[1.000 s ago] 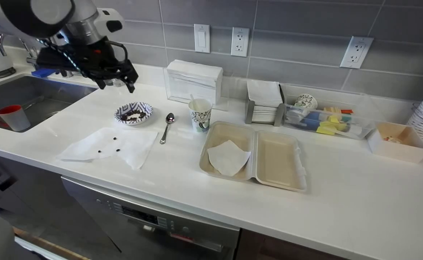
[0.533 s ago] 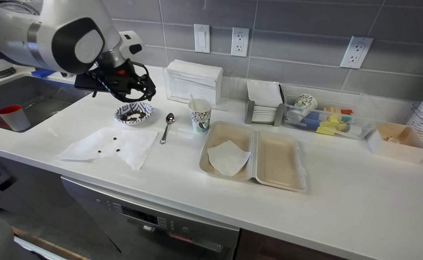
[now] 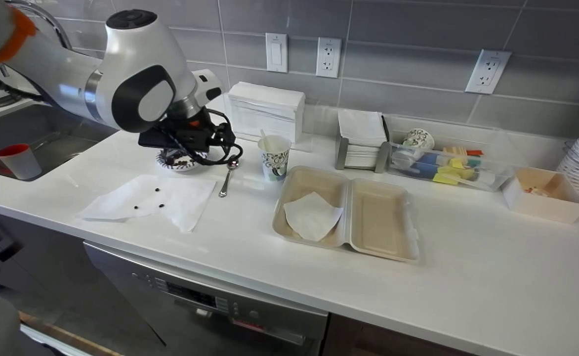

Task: Use the spoon to scoop up contents in the bowl and put them on the tissue

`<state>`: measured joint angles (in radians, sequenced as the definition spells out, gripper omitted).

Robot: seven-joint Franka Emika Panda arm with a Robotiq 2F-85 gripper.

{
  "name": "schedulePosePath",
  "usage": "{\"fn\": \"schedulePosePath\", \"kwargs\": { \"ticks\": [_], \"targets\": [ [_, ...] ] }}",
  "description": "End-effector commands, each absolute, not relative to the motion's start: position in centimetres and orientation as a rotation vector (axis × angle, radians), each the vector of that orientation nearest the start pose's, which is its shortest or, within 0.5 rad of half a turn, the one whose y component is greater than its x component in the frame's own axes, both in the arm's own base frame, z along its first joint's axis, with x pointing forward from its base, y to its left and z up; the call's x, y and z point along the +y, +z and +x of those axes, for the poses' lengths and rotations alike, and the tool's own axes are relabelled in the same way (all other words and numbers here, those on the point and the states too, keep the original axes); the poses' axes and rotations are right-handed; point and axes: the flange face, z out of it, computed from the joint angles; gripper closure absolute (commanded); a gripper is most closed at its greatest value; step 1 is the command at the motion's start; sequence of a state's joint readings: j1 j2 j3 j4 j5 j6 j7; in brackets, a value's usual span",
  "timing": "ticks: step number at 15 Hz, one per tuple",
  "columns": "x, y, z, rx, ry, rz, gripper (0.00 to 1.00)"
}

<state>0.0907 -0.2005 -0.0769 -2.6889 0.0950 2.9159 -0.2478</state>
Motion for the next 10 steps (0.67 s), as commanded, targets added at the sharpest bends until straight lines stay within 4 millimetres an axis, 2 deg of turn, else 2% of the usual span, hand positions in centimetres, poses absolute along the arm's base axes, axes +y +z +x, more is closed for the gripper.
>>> {"fn": "schedulePosePath", "kwargs": {
  "ticks": [1, 7, 10],
  "targets": [
    [-0.8, 32.4, 44.6, -0.300, -0.673, -3.040, 0.00],
    [-1.0, 29.8, 44.9, -0.355, -0.640, -3.044, 0.00],
    [-1.4, 29.1, 45.3, -0.359, -0.657, -3.052, 0.00]
  ]
}}
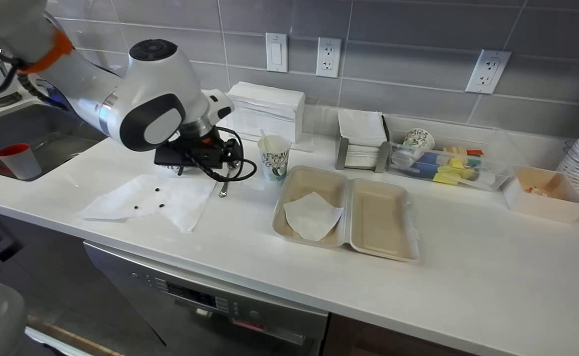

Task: Use the spoon to scoop up contents in the bowl and put them on the tissue

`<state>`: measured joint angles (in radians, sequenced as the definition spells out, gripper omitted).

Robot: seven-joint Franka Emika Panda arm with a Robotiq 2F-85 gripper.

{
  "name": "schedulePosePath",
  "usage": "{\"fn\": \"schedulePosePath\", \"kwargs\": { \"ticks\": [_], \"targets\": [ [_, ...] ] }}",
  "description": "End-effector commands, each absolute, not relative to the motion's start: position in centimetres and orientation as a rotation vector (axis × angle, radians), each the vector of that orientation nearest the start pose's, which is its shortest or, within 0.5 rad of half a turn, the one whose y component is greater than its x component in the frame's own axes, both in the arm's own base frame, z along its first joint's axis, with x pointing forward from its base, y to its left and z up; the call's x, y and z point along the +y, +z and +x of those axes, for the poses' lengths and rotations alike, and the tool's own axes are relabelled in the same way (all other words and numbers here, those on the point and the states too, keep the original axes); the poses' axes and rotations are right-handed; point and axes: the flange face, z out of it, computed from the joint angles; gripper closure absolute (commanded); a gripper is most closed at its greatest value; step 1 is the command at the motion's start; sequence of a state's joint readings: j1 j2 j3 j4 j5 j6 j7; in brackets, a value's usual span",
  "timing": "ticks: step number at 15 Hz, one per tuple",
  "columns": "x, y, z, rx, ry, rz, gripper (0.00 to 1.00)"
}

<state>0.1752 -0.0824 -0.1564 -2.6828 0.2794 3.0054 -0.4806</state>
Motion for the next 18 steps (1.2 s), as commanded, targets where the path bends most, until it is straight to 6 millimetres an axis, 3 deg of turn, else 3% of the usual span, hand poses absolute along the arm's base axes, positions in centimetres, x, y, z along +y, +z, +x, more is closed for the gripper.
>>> {"fn": "schedulePosePath", "kwargs": {
  "ticks": [1, 2, 10, 18],
  "targets": [
    [-1.11, 29.27, 45.51, -0.353, -0.649, -3.036, 0.00],
    [-1.31, 29.70, 44.81, -0.347, -0.642, -3.045, 0.00],
    [-1.10, 29.66, 45.28, -0.350, -0.648, -3.036, 0.00],
    [-1.06, 28.85, 45.79, -0.513, -0.651, -3.027, 0.00]
  ]
}}
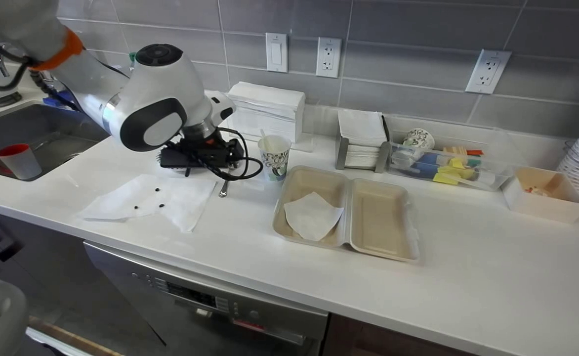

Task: Use the spoon to scoop up contents in the bowl and put them on the tissue

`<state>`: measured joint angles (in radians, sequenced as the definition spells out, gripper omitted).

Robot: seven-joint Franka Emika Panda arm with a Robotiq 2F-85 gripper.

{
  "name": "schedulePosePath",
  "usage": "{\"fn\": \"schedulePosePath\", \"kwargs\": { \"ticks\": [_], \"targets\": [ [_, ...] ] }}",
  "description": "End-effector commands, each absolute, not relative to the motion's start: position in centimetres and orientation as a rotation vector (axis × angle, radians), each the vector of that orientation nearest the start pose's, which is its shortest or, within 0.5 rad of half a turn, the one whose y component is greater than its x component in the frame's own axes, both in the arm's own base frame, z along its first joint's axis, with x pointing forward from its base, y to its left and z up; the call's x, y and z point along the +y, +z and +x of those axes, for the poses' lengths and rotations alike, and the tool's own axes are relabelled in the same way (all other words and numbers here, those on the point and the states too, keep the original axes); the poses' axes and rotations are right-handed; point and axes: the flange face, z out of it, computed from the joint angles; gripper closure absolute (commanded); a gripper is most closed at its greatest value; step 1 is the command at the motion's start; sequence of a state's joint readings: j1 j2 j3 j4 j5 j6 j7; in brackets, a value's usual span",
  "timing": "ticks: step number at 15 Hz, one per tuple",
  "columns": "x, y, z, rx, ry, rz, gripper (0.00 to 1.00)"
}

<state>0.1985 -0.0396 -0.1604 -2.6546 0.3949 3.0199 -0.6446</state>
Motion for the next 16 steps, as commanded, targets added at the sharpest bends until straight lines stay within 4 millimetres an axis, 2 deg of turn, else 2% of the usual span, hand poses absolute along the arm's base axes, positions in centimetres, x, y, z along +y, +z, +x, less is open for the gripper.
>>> {"fn": "schedulePosePath", "kwargs": {
  "ticks": [1, 16],
  "targets": [
    [-1.1, 28.8, 45.9, -0.531, -0.655, -3.021, 0.00],
    [-2.2, 27.6, 47.1, -0.497, -0.681, -2.966, 0.00]
  ]
}}
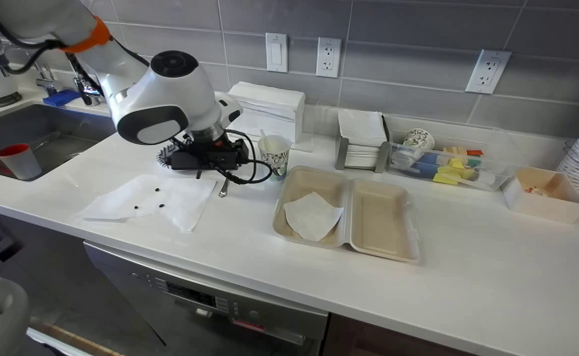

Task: Use the spoon to scoop up contents in the bowl and put them on the tissue

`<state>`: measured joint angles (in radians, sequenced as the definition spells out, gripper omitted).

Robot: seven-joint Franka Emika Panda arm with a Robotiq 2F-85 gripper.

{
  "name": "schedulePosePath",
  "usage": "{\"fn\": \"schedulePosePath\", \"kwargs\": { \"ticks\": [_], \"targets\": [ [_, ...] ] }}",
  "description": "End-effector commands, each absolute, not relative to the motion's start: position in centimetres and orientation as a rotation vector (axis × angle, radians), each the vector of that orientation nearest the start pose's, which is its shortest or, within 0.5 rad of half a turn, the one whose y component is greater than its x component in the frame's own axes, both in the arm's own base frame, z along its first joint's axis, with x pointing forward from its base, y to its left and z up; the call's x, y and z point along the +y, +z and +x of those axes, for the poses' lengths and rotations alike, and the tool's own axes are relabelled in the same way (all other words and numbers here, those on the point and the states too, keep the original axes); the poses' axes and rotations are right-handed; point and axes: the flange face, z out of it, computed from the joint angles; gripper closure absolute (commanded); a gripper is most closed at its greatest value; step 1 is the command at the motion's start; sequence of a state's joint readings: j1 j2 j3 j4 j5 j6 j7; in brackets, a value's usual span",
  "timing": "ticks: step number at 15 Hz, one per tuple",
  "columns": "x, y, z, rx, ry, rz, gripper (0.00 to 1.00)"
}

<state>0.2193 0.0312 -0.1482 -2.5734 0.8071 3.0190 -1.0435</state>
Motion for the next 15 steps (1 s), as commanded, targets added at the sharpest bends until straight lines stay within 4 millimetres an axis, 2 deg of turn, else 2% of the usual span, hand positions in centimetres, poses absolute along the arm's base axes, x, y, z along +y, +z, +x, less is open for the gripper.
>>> {"fn": "schedulePosePath", "kwargs": {
  "ticks": [1, 6, 7, 9, 10, 13, 15],
  "targets": [
    [-2.2, 27.5, 47.1, -0.490, -0.680, -2.967, 0.00],
    [-2.3, 26.8, 47.3, -0.470, -0.670, -2.965, 0.00],
    [-2.3, 26.8, 47.3, -0.468, -0.670, -2.965, 0.04],
    [-2.3, 26.6, 47.3, -0.459, -0.665, -2.964, 0.29],
    [-2.3, 26.5, 47.3, -0.456, -0.666, -2.965, 0.31],
    [-2.4, 26.4, 47.4, -0.443, -0.666, -2.968, 0.57],
    [-2.4, 26.2, 47.4, -0.434, -0.661, -2.968, 0.67]
  ]
}}
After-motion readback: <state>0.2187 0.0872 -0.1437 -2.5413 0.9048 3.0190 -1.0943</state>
